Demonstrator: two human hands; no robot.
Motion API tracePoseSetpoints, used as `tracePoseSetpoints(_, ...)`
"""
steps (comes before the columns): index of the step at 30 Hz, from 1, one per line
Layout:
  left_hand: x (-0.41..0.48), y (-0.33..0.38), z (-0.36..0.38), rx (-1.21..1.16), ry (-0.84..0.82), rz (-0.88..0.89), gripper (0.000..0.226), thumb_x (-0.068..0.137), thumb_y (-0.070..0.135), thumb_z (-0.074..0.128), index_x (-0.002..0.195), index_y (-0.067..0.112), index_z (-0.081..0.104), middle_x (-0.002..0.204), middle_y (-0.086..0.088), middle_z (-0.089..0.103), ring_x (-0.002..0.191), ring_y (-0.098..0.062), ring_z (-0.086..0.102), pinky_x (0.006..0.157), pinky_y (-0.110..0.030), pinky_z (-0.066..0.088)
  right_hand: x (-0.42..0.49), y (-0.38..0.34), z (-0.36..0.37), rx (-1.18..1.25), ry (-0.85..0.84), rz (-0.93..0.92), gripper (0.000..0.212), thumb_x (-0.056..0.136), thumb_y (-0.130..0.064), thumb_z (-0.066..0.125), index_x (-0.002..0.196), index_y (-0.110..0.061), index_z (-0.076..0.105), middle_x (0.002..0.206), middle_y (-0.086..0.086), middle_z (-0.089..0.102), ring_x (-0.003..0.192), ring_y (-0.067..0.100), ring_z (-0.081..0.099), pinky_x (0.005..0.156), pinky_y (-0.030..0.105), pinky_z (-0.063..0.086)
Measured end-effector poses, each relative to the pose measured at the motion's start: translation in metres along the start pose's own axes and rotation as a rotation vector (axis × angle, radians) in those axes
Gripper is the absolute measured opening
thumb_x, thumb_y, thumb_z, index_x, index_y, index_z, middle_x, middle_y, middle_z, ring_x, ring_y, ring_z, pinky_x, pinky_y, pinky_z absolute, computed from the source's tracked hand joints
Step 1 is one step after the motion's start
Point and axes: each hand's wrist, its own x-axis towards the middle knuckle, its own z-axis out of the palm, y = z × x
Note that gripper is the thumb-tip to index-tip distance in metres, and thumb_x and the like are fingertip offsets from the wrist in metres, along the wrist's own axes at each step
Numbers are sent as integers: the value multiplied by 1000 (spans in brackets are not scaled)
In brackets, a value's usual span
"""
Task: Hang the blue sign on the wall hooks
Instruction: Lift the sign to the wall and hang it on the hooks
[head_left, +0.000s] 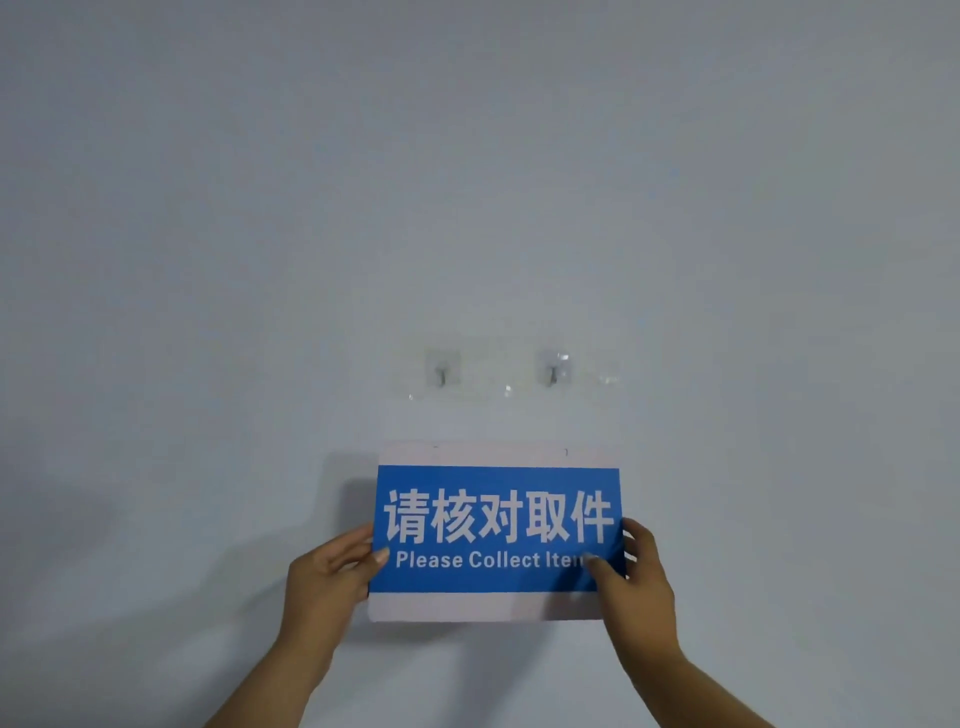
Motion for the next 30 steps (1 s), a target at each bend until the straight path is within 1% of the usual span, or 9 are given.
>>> tracePoseSetpoints(2,14,25,6,0,-1,45,32,81,-1,77,102,23,73,85,-1,81,80,-19,78,63,-30,63,15,-31,-1,10,-9,-42,49,92,-11,67,135,-27,49,122,0,62,107,24,63,82,34,48)
tracePoseSetpoints(5,35,48,14,17,4,88,35,81,1,77,111,18,72,100,-9,78,91,-30,76,74,-39,63,36,-68,-2,8,-14,-71,47,90,-11,68,133,-25,52,121,2,64,107,24,64,81,33,49)
tracePoseSetpoints(9,62,65,23,70,37,103,41,80,6,80,119,15,72,102,-8,77,93,-30,75,88,-49,59,56,-101,0,-1,-12,-73,31,92,-15,66,115,-30,51,110,0,60,97,23,62,78,34,48)
tracePoseSetpoints(13,85,72,32,115,60,99,40,79,13,82,118,18,74,97,-3,79,88,-26,76,88,-48,59,76,-110,6,-35,-36,-33,21,94,-18,63,111,-27,53,110,2,63,97,24,63,79,37,51)
tracePoseSetpoints(16,97,74,37,119,56,92,36,78,14,82,113,19,75,95,-1,80,87,-24,77,87,-46,60,88,-107,10,-55,-29,-18,21,94,-19,63,113,-25,58,115,3,66,96,24,65,79,38,53)
tracePoseSetpoints(20,105,74,40,145,33,94,24,79,13,81,95,29,74,89,1,78,85,-25,76,86,-45,60,95,-97,13,-67,-26,16,20,94,-21,63,113,-24,58,114,3,66,93,23,65,79,38,54)
tracePoseSetpoints(24,112,67,36,158,13,95,25,78,15,83,97,28,75,93,-2,80,86,-26,77,85,-48,60,98,-87,12,-70,-23,-7,14,95,-19,63,107,-26,60,106,1,66,86,17,63,76,37,53)
tracePoseSetpoints(27,111,60,31,148,-4,67,26,78,11,83,100,22,75,94,-6,80,85,-28,77,83,-50,61,95,-80,12,-72,-19,-28,14,96,-18,61,107,-26,61,106,-1,67,93,22,65,76,36,52)
tracePoseSetpoints(30,108,54,27,144,-9,45,24,78,11,82,95,26,73,95,-7,80,86,-29,77,83,-50,61,92,-73,14,-86,-31,-38,15,95,-18,61,109,-24,64,107,0,69,91,19,65,76,34,52)
